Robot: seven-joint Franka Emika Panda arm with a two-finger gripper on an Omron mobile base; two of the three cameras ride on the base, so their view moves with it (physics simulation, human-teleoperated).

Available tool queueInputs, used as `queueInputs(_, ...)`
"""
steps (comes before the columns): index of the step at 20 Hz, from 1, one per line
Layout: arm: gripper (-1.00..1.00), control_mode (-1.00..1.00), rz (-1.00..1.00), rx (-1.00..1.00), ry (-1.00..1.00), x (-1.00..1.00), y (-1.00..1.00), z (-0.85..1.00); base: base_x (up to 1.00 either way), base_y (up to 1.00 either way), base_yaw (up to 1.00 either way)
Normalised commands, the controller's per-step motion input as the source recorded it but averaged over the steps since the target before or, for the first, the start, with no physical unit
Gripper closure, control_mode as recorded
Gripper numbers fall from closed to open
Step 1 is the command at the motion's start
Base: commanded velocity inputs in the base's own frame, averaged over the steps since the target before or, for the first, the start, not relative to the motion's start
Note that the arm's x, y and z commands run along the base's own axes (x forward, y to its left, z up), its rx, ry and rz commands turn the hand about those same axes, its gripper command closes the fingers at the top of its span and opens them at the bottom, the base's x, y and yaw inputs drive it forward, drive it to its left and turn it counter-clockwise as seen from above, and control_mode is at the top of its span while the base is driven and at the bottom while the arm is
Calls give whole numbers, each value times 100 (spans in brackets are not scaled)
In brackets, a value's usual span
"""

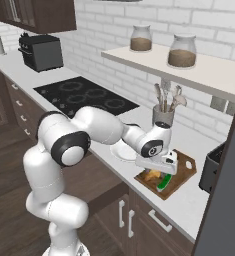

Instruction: Pick up the knife from the drawer and place it on the cutting board. Then place the meat from the plate to the cutting board.

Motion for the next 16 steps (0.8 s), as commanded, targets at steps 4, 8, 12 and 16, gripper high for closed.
queueInputs(4,-100,-100,0,0,0,0,0,0,0,0,0)
queueInputs(8,-100,-100,0,0,0,0,0,2,0,0,0)
queueInputs(12,-100,-100,0,0,1,0,0,17,0,0,0)
queueInputs(16,-100,-100,0,-5,3,0,0,48,0,0,0)
